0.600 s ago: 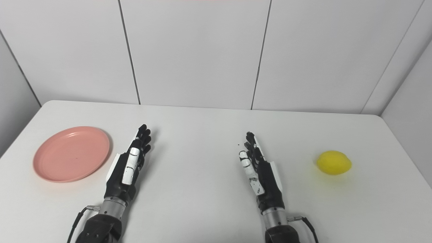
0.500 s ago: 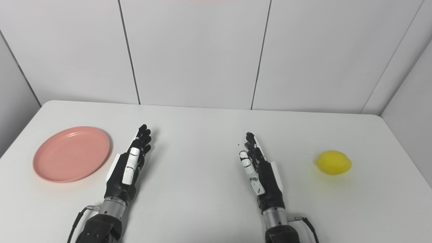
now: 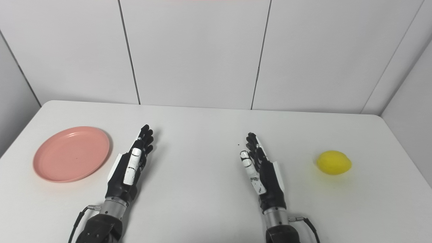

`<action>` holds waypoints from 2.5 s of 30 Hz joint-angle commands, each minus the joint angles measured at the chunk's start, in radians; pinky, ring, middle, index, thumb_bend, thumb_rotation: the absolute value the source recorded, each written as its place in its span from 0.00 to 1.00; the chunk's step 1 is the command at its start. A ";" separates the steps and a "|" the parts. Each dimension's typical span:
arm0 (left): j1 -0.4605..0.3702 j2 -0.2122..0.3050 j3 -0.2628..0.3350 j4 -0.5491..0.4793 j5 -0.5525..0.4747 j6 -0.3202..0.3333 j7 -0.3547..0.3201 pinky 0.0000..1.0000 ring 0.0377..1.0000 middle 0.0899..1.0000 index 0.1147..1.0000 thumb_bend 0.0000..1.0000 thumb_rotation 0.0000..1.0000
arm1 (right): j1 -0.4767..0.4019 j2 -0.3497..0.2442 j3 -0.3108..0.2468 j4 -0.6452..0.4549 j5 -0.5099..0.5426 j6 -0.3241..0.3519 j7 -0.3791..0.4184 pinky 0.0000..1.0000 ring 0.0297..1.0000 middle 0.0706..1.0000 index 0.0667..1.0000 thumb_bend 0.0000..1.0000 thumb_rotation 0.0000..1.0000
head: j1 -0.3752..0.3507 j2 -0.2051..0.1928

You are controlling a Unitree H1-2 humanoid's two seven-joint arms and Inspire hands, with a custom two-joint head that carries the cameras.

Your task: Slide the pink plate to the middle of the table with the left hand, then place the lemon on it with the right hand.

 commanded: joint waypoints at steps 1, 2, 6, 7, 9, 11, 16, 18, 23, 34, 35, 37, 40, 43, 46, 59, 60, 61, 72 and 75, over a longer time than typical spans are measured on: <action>-0.033 0.003 -0.005 -0.024 -0.012 -0.034 -0.007 1.00 1.00 1.00 1.00 0.64 1.00 | -0.020 0.003 -0.003 -0.022 -0.003 -0.003 -0.005 0.96 0.94 0.93 0.93 0.76 0.84 | 0.001 0.000; -0.033 0.003 -0.005 -0.023 -0.012 -0.037 -0.008 1.00 1.00 1.00 1.00 0.64 1.00 | -0.020 0.003 -0.002 -0.023 -0.007 -0.002 -0.005 0.96 0.94 0.93 0.93 0.76 0.84 | 0.001 0.000; -0.032 -0.002 -0.001 -0.017 -0.029 -0.046 -0.013 1.00 1.00 1.00 1.00 0.63 1.00 | -0.019 0.000 0.000 -0.025 -0.002 0.002 0.003 0.97 0.94 0.94 0.93 0.76 0.85 | 0.008 -0.002; -0.032 -0.004 -0.002 -0.014 -0.029 -0.050 -0.013 1.00 1.00 1.00 1.00 0.63 1.00 | -0.018 -0.002 -0.001 -0.025 0.001 0.002 0.005 0.97 0.95 0.95 0.94 0.76 0.86 | 0.040 -0.012; -0.032 -0.011 -0.009 -0.006 -0.021 -0.062 -0.006 1.00 1.00 1.00 1.00 0.62 1.00 | -0.015 -0.008 -0.008 -0.023 0.010 -0.003 0.006 0.98 0.95 0.95 0.93 0.76 0.85 | 0.108 -0.024; -0.031 -0.020 -0.023 -0.001 0.006 -0.059 0.007 1.00 1.00 1.00 1.00 0.64 1.00 | -0.011 -0.018 -0.018 -0.015 0.026 -0.028 0.010 0.97 0.95 0.94 0.92 0.74 0.81 | 0.169 -0.037; -0.031 -0.050 -0.058 0.015 0.063 -0.046 0.041 1.00 1.00 1.00 1.00 0.68 1.00 | -0.009 -0.071 -0.031 0.012 0.091 -0.076 0.074 0.97 0.97 0.98 0.97 0.70 0.80 | 0.300 -0.073; -0.035 -0.061 -0.066 0.038 0.080 -0.058 0.055 1.00 1.00 1.00 1.00 0.69 1.00 | -0.010 -0.090 -0.034 0.023 0.122 -0.089 0.103 0.99 0.99 1.00 1.00 0.67 0.82 | 0.349 -0.087; -0.051 -0.081 -0.076 0.105 0.107 -0.104 0.077 1.00 1.00 1.00 1.00 0.66 1.00 | -0.009 -0.120 -0.049 0.055 0.145 -0.134 0.125 1.00 1.00 1.00 1.00 0.61 0.86 | 0.431 -0.119; -0.075 -0.084 -0.077 0.151 0.109 -0.146 0.091 1.00 1.00 1.00 1.00 0.66 1.00 | -0.003 -0.133 -0.057 0.034 0.171 -0.103 0.152 1.00 1.00 1.00 1.00 0.48 0.92 | 0.446 -0.159; -0.077 -0.080 -0.075 0.139 0.102 -0.137 0.087 1.00 1.00 1.00 1.00 0.66 1.00 | -0.003 -0.132 -0.057 0.031 0.173 -0.101 0.153 1.00 1.00 1.00 1.00 0.48 0.92 | 0.443 -0.162; -0.081 -0.071 -0.068 0.117 0.086 -0.125 0.077 1.00 1.00 1.00 1.00 0.67 1.00 | -0.002 -0.131 -0.057 0.028 0.174 -0.100 0.153 1.00 1.00 1.00 1.00 0.48 0.91 | 0.443 -0.164; -0.084 -0.059 -0.055 0.084 0.067 -0.109 0.068 1.00 1.00 1.00 1.00 0.70 1.00 | -0.001 -0.131 -0.057 0.025 0.173 -0.099 0.153 1.00 1.00 1.00 1.00 0.46 0.90 | 0.443 -0.165; -0.089 -0.040 -0.039 0.041 0.052 -0.089 0.060 1.00 1.00 1.00 1.00 0.72 1.00 | 0.000 -0.128 -0.058 0.022 0.175 -0.097 0.151 1.00 1.00 1.00 1.00 0.45 0.89 | 0.443 -0.172; -0.095 -0.007 -0.025 -0.027 0.044 -0.009 0.050 1.00 1.00 1.00 1.00 0.79 1.00 | 0.000 -0.124 -0.057 0.018 0.175 -0.096 0.150 1.00 1.00 1.00 1.00 0.44 0.88 | 0.443 -0.176; -0.118 0.046 0.078 -0.173 0.047 0.059 0.109 0.98 0.94 0.92 0.91 0.76 1.00 | 0.003 -0.115 -0.057 0.011 0.178 -0.101 0.152 1.00 1.00 1.00 1.00 0.40 0.89 | 0.441 -0.186; -0.118 0.047 0.088 -0.181 0.056 0.067 0.121 0.98 0.94 0.92 0.91 0.76 1.00 | 0.005 -0.115 -0.058 0.008 0.177 -0.098 0.151 1.00 1.00 1.00 1.00 0.40 0.89 | 0.440 -0.186; -0.118 0.048 0.097 -0.188 0.063 0.074 0.130 0.98 0.93 0.91 0.91 0.77 1.00 | 0.005 -0.115 -0.058 0.006 0.176 -0.098 0.149 1.00 1.00 1.00 1.00 0.40 0.89 | 0.440 -0.186; -0.153 0.092 0.193 -0.130 0.071 0.011 0.196 0.95 0.86 0.83 0.83 0.74 1.00 | 0.002 -0.114 -0.063 0.011 0.173 -0.094 0.142 1.00 1.00 1.00 1.00 0.41 0.86 | 0.433 -0.192; -0.162 0.121 0.220 -0.097 0.091 -0.011 0.229 0.93 0.83 0.81 0.80 0.75 1.00 | 0.005 -0.113 -0.062 0.002 0.168 -0.092 0.140 1.00 1.00 1.00 1.00 0.43 0.86 | 0.436 -0.192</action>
